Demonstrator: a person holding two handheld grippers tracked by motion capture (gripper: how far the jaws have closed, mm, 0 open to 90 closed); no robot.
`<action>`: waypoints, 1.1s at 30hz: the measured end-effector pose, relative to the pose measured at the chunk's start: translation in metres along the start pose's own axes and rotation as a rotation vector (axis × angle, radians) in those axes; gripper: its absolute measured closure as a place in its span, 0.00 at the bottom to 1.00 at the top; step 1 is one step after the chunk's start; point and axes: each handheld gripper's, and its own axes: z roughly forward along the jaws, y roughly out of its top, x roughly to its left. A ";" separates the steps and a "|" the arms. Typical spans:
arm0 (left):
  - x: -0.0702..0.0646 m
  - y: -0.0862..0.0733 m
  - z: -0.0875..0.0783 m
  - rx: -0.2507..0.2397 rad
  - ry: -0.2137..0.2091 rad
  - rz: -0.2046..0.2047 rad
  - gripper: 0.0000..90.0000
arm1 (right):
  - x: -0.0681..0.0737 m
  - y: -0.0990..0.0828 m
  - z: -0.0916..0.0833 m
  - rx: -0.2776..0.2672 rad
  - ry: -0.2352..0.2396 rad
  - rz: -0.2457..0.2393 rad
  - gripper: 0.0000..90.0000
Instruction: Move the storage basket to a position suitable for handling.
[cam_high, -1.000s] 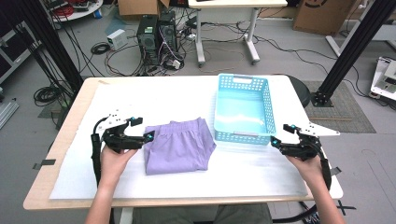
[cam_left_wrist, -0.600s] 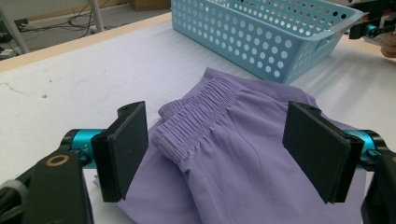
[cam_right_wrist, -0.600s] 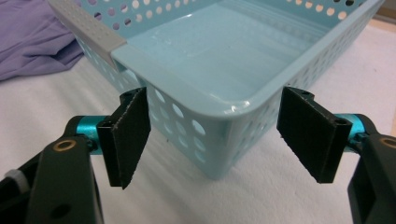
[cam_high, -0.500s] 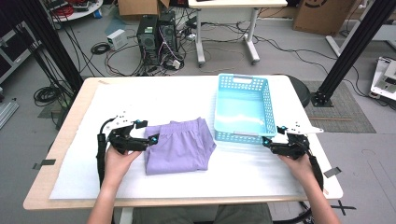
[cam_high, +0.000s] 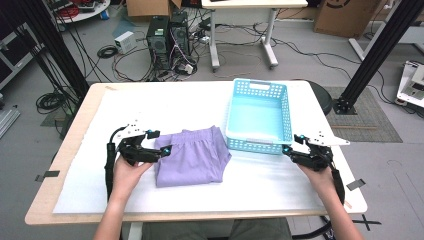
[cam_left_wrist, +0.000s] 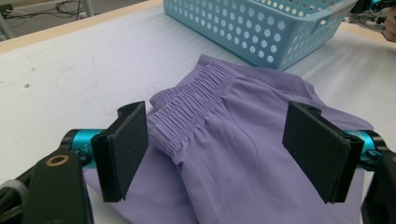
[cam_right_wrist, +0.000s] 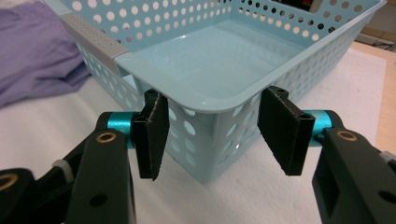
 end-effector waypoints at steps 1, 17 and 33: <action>0.000 0.000 0.000 0.000 -0.002 -0.001 0.25 | 0.001 0.001 0.000 -0.008 0.002 0.007 0.50; 0.000 0.000 0.002 0.012 -0.006 0.005 0.25 | 0.046 0.031 0.010 -0.079 -0.001 0.078 0.49; -0.002 0.000 0.008 0.024 -0.013 0.002 0.25 | 0.099 0.046 0.039 -0.063 0.033 0.076 0.49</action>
